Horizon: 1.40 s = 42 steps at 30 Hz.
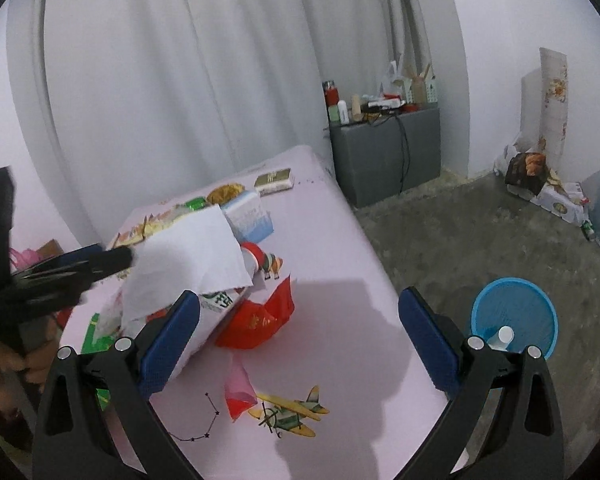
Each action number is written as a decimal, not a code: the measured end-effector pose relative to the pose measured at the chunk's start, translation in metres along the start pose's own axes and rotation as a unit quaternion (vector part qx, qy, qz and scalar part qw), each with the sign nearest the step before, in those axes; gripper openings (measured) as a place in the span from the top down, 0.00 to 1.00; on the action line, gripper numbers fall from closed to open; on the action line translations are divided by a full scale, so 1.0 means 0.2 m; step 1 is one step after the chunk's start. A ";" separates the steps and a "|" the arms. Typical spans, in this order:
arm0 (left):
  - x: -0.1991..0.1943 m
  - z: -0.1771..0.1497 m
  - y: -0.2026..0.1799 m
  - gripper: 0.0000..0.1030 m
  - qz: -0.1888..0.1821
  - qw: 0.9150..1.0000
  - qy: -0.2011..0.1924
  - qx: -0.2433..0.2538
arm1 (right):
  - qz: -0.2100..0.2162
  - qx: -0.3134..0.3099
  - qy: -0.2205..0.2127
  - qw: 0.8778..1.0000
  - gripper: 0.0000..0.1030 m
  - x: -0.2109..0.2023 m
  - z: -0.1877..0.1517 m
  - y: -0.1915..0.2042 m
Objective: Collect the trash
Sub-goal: 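Return to the table and grasp a large white tissue with the left tool, then grasp the yellow snack wrapper with the right tool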
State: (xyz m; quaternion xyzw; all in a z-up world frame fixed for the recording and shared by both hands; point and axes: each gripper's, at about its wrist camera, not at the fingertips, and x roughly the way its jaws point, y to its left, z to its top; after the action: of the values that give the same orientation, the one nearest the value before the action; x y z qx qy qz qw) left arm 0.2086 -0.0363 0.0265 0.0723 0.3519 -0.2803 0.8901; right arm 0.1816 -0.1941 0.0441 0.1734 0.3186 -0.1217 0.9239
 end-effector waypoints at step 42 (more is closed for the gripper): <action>-0.25 0.02 0.15 1.00 -0.033 0.995 -0.073 -0.053 | 0.020 0.074 0.049 0.996 0.11 0.17 -0.06 -0.12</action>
State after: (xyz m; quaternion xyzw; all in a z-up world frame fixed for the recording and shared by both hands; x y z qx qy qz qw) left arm 0.1967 0.0094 0.0602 -0.0079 0.3026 -0.2952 0.9062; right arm 0.1935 -0.2155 0.0087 0.2531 0.3506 -0.1177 0.8940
